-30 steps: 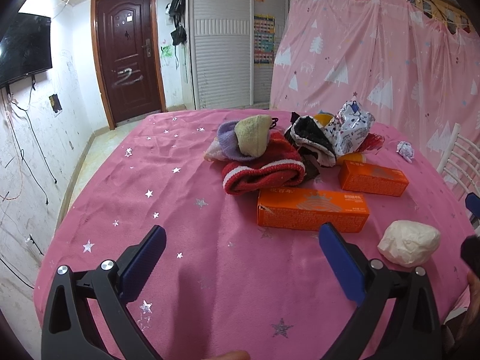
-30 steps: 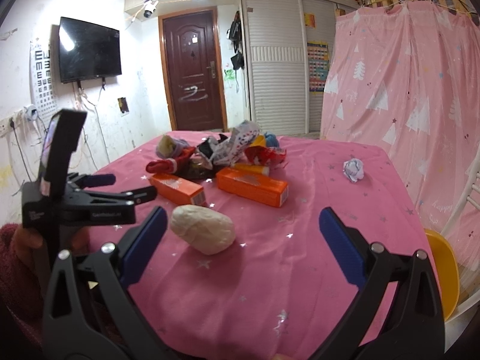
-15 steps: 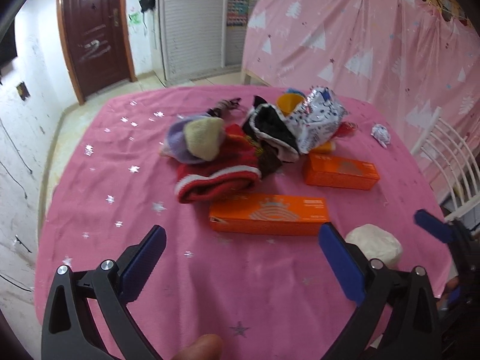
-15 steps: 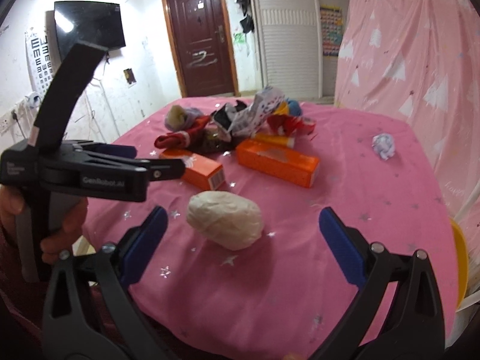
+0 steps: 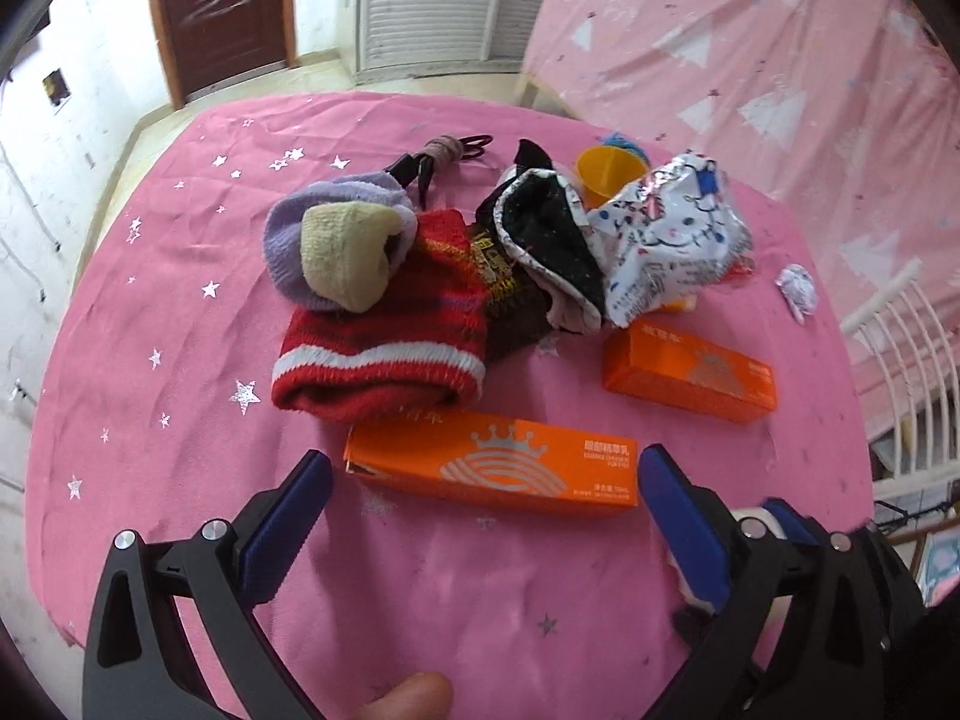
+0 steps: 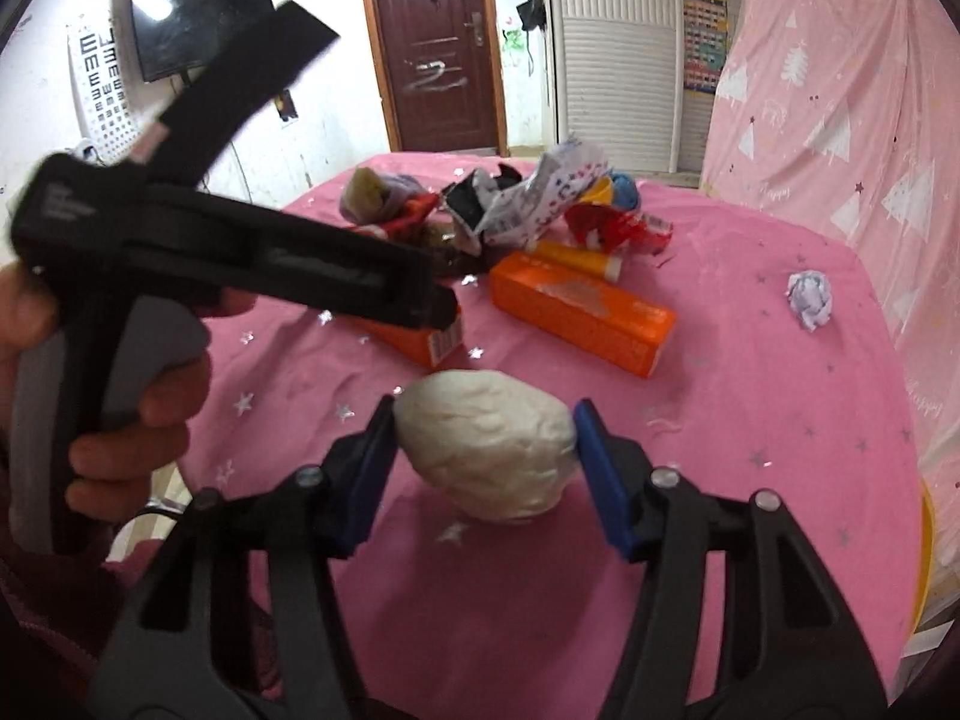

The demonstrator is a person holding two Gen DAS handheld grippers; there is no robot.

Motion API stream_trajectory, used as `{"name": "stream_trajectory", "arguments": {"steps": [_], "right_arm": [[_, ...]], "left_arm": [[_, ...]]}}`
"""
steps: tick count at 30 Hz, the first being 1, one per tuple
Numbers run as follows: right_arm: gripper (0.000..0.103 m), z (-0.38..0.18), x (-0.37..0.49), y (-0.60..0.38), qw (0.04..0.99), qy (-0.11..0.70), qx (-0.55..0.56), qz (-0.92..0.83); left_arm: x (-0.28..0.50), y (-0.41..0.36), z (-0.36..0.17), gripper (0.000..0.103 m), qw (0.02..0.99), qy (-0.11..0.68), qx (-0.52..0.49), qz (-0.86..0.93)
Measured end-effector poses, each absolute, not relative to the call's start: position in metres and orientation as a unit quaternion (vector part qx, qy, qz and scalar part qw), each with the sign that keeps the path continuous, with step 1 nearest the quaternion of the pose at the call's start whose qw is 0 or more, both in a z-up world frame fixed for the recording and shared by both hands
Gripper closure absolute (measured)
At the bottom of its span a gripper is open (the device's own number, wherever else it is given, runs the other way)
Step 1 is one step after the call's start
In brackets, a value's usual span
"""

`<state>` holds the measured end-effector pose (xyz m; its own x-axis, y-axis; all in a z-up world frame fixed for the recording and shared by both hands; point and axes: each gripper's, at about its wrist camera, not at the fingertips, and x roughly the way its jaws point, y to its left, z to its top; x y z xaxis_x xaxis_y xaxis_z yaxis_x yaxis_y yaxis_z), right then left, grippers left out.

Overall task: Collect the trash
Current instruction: 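Grasp the cream paper ball with the right tool while the left tool grasps an orange box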

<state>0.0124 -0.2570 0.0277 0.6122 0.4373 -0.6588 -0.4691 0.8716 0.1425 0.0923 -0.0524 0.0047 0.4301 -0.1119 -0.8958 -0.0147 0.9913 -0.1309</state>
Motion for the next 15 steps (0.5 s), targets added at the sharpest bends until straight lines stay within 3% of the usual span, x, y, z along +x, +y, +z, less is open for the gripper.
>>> {"name": "stream_trajectory", "arguments": {"steps": [15], "right_arm": [[0.046,0.047,0.009,-0.316,0.913,0.333,-0.003,0.237]], "left_arm": [[0.114,-0.067,0.004,0.016,0.826,0.560,-0.053,0.020]]}}
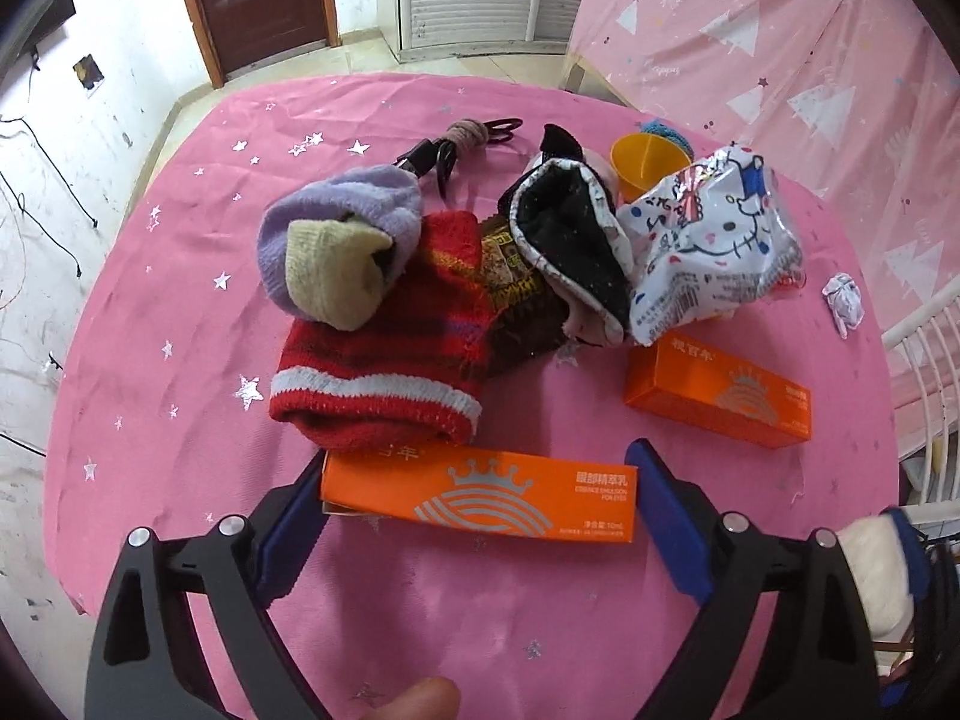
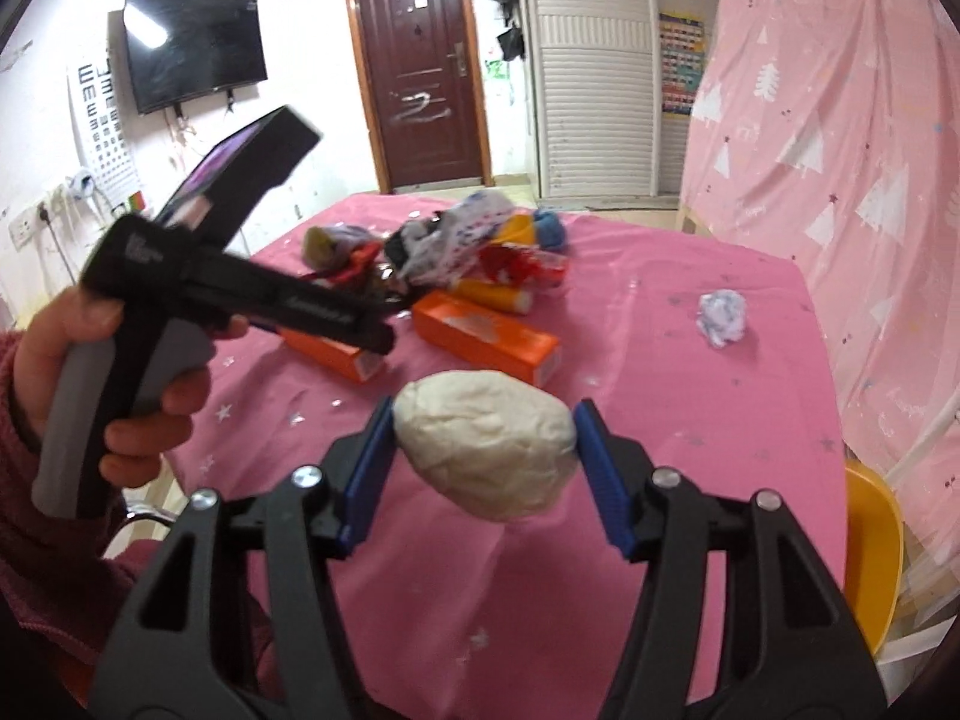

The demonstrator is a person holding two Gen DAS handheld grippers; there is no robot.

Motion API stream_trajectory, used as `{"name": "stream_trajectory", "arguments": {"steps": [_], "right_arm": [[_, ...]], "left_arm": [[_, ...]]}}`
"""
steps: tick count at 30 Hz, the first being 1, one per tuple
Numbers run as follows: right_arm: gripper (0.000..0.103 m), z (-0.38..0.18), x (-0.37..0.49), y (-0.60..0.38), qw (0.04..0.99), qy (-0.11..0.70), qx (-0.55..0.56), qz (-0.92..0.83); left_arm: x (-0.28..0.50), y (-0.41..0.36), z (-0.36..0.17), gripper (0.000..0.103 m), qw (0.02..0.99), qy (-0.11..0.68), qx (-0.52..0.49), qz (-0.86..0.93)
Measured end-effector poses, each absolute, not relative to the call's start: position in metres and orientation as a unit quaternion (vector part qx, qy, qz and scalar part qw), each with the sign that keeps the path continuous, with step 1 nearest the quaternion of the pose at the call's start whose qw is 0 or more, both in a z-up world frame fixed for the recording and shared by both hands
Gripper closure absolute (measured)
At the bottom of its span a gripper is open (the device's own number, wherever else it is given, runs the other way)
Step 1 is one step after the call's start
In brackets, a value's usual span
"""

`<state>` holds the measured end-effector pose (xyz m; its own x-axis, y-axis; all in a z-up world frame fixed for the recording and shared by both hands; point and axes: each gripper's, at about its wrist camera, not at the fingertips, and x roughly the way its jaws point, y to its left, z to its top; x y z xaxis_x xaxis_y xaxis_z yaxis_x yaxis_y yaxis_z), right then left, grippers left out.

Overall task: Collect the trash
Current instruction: 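Grasp the cream paper ball with the right tool while the left tool grasps an orange box, then carry both items to the yellow bin and release them inside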

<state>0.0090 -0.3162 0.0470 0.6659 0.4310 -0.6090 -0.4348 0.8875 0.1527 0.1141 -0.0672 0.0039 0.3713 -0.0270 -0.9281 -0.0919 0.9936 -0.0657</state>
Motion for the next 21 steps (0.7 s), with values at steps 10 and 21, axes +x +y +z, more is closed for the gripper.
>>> {"name": "stream_trajectory", "arguments": {"steps": [10,21], "right_arm": [[0.046,0.055,0.017,-0.348,0.927,0.320,0.027,0.193],[0.046,0.062,0.025,-0.410,0.943,0.305,0.066,0.113]], "left_arm": [[0.091,-0.065,0.028,0.016,0.832,0.548,-0.079,-0.015],[0.075,-0.139,0.075,0.016,0.849,0.519,-0.034,-0.098]]}}
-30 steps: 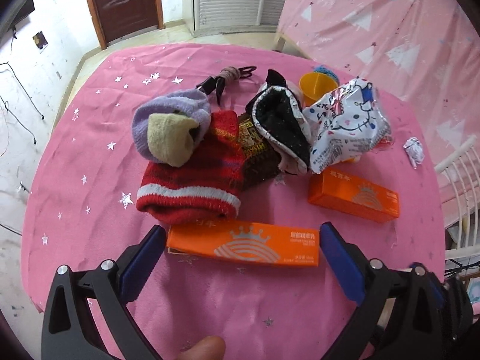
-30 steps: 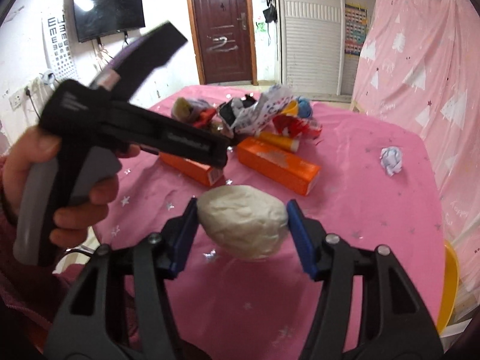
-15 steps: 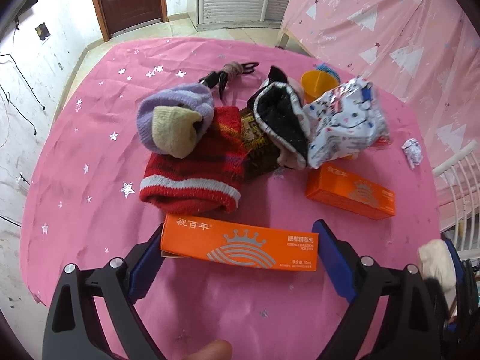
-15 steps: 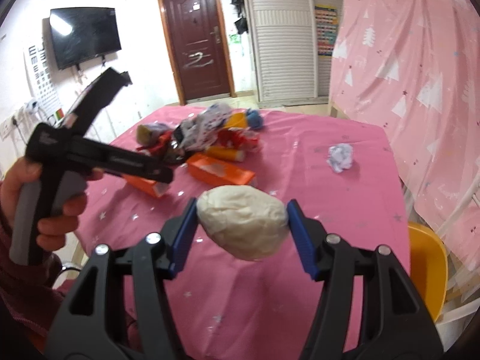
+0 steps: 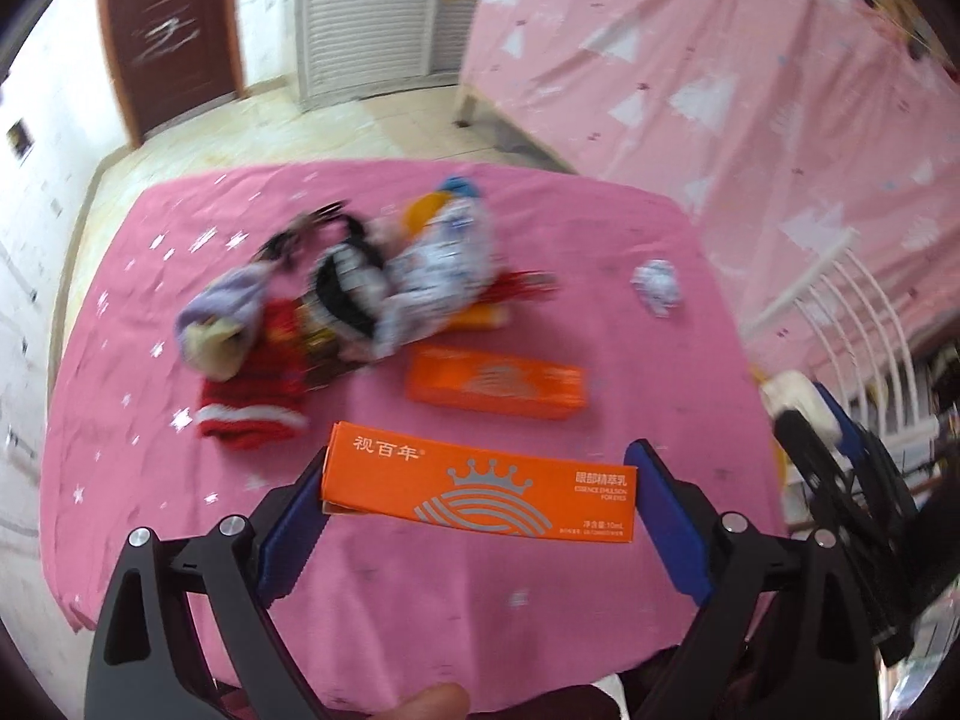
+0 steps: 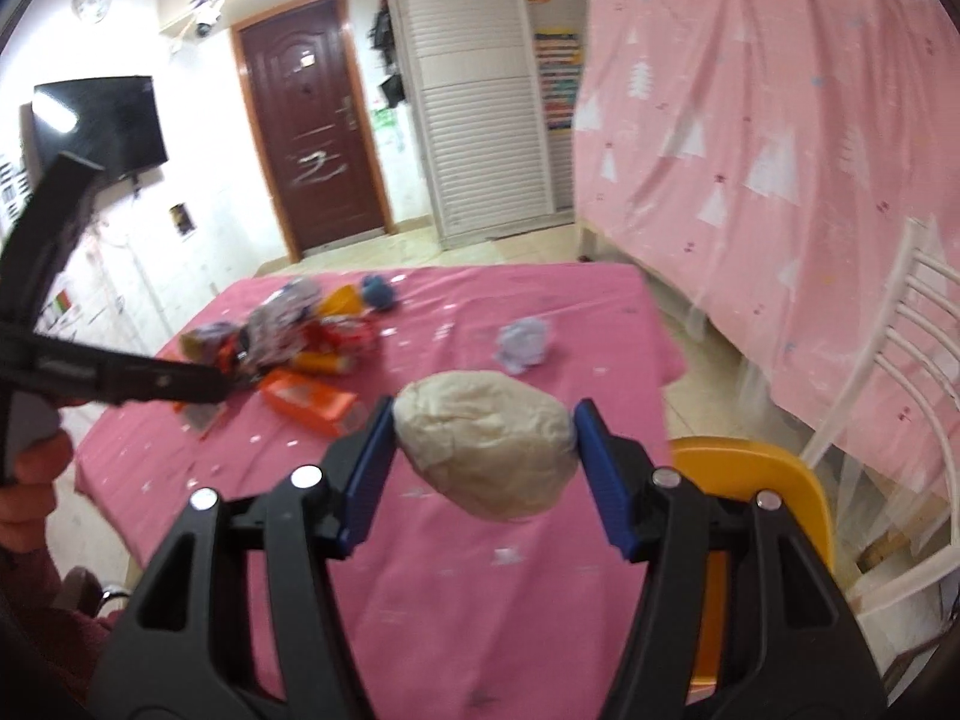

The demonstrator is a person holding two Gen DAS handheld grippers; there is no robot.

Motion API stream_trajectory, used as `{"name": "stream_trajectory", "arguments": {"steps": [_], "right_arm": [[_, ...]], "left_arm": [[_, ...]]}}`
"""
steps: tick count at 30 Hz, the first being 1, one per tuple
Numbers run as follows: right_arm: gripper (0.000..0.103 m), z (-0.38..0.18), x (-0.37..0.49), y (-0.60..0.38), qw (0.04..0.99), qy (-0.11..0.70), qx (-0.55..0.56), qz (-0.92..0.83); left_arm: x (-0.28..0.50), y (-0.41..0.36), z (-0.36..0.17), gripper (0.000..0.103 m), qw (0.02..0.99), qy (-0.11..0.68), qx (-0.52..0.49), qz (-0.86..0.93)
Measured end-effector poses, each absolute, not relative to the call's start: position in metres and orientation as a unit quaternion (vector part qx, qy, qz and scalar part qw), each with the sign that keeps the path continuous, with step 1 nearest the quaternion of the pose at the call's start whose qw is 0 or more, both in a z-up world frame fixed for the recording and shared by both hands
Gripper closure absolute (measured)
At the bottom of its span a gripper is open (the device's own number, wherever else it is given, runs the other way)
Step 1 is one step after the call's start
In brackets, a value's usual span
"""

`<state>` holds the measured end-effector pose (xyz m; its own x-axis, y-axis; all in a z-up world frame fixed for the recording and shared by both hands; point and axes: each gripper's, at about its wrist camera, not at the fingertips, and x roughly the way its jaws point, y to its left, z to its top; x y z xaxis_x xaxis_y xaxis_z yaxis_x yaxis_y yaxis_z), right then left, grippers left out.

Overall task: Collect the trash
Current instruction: 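Carry both items to the yellow bin and release them inside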

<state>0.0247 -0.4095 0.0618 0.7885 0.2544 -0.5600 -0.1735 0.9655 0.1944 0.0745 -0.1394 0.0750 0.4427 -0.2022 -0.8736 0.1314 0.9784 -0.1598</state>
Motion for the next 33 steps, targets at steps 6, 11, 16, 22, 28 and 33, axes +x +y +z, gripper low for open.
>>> {"name": "stream_trajectory", "arguments": {"steps": [6,11,16,22,28,33], "right_arm": [[0.045,0.055,0.029,-0.446,0.946,0.305,0.086,0.066],[0.045,0.042,0.034,-0.485,0.943,0.314,0.104,0.019],[0.045,0.016,0.044,-0.517,0.930,0.346,0.118,-0.031],[0.030,-0.022,0.059,-0.538,0.906,0.399,0.126,-0.062],[0.019,-0.035,0.057,-0.563,0.898,0.406,0.123,-0.120],[0.019,-0.037,0.039,-0.609,0.881,0.398,0.152,-0.203]], "left_arm": [[0.072,-0.184,0.091,0.016,0.848,0.511,-0.001,-0.139],[0.074,-0.233,0.101,0.016,0.844,0.506,0.022,-0.175],[0.079,-0.292,0.099,0.016,0.831,0.506,0.037,-0.229],[0.078,-0.342,0.084,0.016,0.812,0.519,0.043,-0.263],[0.080,-0.374,0.074,0.016,0.806,0.521,0.047,-0.278],[0.077,-0.402,0.068,0.016,0.800,0.518,0.057,-0.296]]}}
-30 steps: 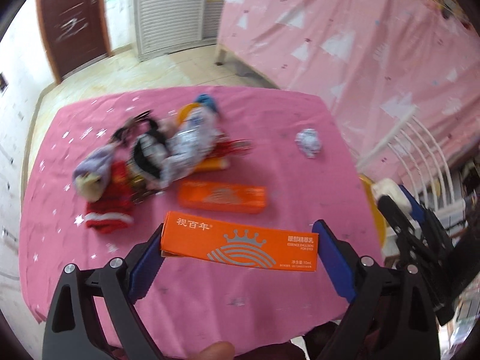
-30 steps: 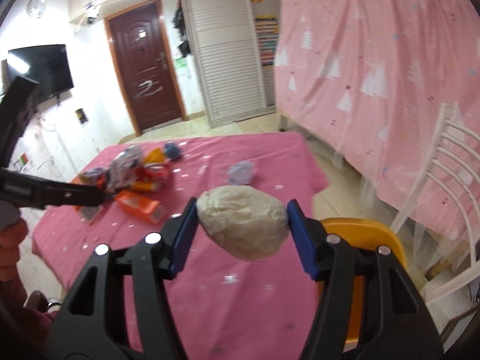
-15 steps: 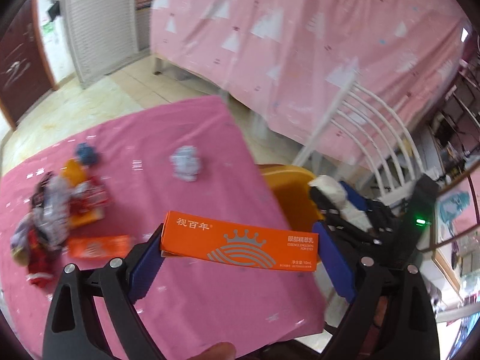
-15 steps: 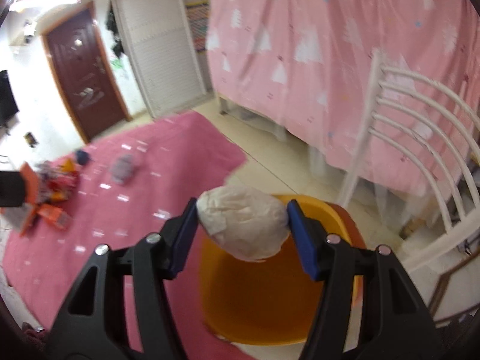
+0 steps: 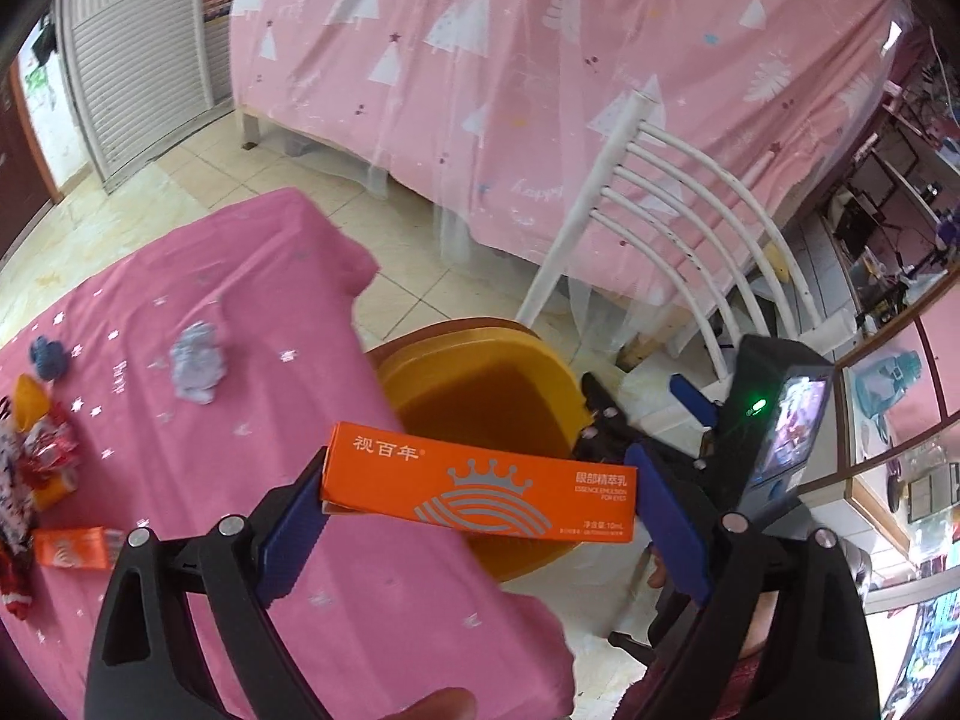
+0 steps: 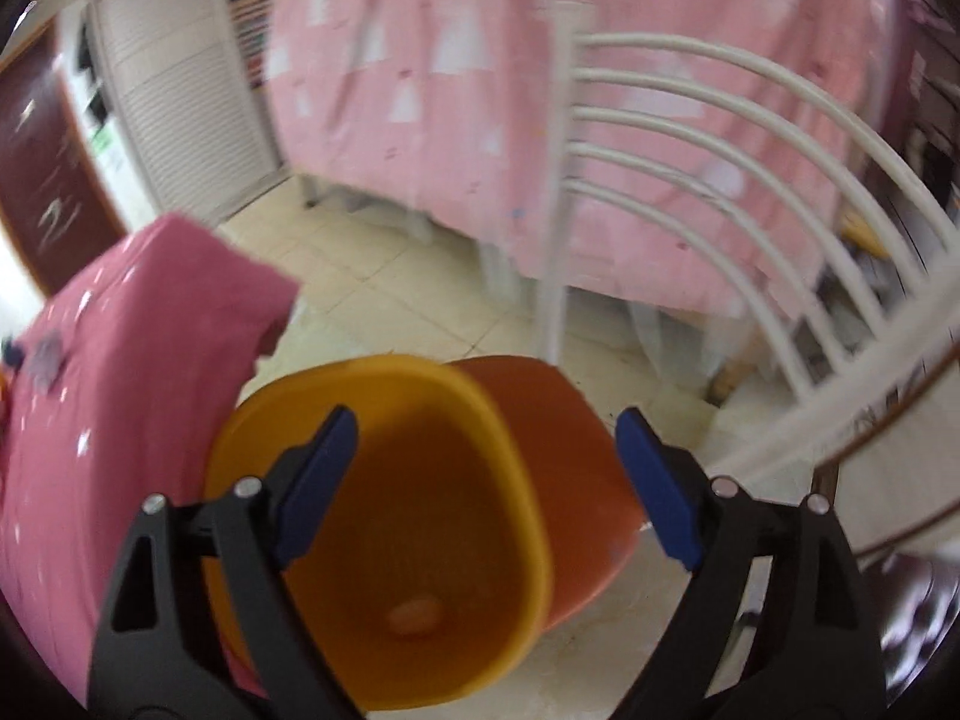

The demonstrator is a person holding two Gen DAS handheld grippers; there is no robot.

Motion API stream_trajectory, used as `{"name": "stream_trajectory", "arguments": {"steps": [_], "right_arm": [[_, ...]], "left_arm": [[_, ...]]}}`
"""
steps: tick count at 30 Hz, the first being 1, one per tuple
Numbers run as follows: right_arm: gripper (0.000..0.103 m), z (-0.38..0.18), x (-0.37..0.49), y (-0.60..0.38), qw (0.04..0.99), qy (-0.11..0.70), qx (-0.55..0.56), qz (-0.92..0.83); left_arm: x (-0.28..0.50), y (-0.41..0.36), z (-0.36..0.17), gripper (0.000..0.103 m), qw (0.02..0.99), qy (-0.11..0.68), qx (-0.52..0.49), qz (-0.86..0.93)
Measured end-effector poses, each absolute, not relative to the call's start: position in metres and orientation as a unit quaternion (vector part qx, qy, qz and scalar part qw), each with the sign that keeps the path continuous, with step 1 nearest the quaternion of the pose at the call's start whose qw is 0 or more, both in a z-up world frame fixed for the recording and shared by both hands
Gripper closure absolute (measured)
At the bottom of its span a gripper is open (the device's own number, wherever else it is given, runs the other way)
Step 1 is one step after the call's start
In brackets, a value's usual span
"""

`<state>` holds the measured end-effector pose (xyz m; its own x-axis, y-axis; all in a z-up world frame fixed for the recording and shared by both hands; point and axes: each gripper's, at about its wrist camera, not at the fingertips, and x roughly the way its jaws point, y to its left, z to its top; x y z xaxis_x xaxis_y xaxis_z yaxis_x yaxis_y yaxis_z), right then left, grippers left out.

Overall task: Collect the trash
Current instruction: 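Carry both items to the yellow bin and release them inside, then grasp the white crumpled tissue with the right tool while the left tool grasps a lilac sock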

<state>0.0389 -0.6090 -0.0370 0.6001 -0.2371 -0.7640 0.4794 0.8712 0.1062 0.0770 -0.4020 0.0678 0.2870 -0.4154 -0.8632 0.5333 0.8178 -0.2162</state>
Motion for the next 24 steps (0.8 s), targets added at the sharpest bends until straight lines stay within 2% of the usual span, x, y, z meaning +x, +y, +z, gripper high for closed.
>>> {"name": "stream_trajectory", "arguments": {"steps": [6,10,24], "right_arm": [[0.019,-0.023,0.022,-0.625,0.886,0.371,0.170,-0.221],[0.019,-0.019,0.026,-0.615,0.891,0.367,0.157,-0.216],[0.019,0.014,0.030,-0.561,0.915,0.343,0.113,-0.180]], "left_arm": [[0.077,-0.424,0.062,0.009,0.796,0.516,0.076,-0.306],[0.078,-0.423,0.064,0.008,0.799,0.513,0.073,-0.306],[0.085,-0.345,0.080,0.008,0.814,0.500,0.025,-0.295]]}}
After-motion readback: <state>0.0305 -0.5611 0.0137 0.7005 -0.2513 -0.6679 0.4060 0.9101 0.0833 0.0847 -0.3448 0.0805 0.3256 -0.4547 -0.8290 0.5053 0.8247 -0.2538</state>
